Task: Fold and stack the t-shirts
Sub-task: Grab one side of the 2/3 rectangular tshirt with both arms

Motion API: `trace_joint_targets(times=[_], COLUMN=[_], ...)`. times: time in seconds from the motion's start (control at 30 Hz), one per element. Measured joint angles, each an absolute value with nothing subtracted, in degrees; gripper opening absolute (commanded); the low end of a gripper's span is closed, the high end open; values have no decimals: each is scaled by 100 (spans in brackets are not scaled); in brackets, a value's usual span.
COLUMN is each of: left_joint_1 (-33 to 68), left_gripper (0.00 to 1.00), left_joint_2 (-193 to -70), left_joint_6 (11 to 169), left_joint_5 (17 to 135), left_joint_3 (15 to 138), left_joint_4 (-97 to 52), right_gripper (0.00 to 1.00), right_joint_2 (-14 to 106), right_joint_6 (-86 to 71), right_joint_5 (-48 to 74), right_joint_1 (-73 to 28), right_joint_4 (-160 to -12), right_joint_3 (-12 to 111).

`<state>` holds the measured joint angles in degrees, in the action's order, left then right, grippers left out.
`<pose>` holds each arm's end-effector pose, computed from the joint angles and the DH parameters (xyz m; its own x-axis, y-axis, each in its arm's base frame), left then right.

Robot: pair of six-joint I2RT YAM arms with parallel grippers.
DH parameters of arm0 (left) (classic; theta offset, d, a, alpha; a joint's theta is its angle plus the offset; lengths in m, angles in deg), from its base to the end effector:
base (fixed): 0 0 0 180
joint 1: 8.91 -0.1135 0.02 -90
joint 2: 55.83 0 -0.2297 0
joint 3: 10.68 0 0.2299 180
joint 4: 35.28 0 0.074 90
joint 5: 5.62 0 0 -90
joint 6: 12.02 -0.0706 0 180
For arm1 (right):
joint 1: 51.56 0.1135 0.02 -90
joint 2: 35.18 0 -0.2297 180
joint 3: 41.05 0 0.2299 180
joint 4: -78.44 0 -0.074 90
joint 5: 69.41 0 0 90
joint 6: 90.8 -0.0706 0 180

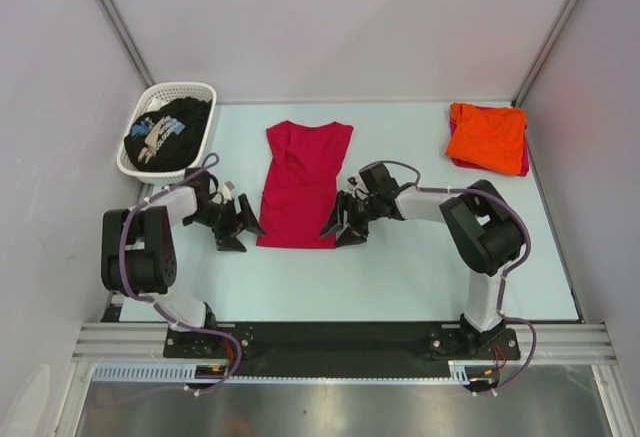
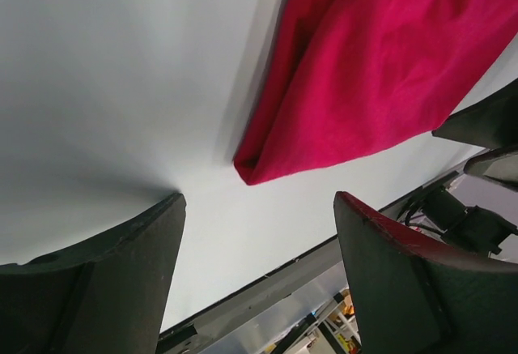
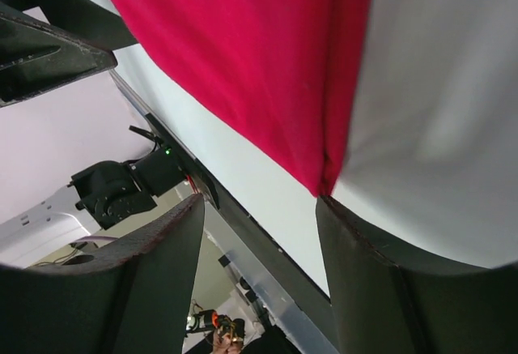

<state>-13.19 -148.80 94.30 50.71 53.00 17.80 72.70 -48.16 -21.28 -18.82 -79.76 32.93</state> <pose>0.2523 -0.0204 0.0988 -0.9517 -0.3057 0.0270 -0.2669 0.7810 -0.5647 0.2712 0.2304 0.0993 -0.9997 0.0085 0.0239 0.0240 0.6152 0.7880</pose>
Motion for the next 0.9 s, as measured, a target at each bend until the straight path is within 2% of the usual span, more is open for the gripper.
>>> trace_joint_targets(times=[0.4, 0.9], left_joint_1=[-798, -462], left_gripper=[82, 88], left_joint_2=[-15721, -16073], left_joint_6=[9565, 9605], left_joint_5=[4708, 4621], left_joint_3=[6059, 6483], left_joint_4=[1705, 1904], right_gripper=[63, 64], right_joint_2=[7873, 7628], right_joint_6=[-4958, -4112], right_joint_5=[-2126, -1523], right_joint_1=[-1710, -1738], right_joint_4=[-7865, -6267], right_joint_3=[4399, 4622])
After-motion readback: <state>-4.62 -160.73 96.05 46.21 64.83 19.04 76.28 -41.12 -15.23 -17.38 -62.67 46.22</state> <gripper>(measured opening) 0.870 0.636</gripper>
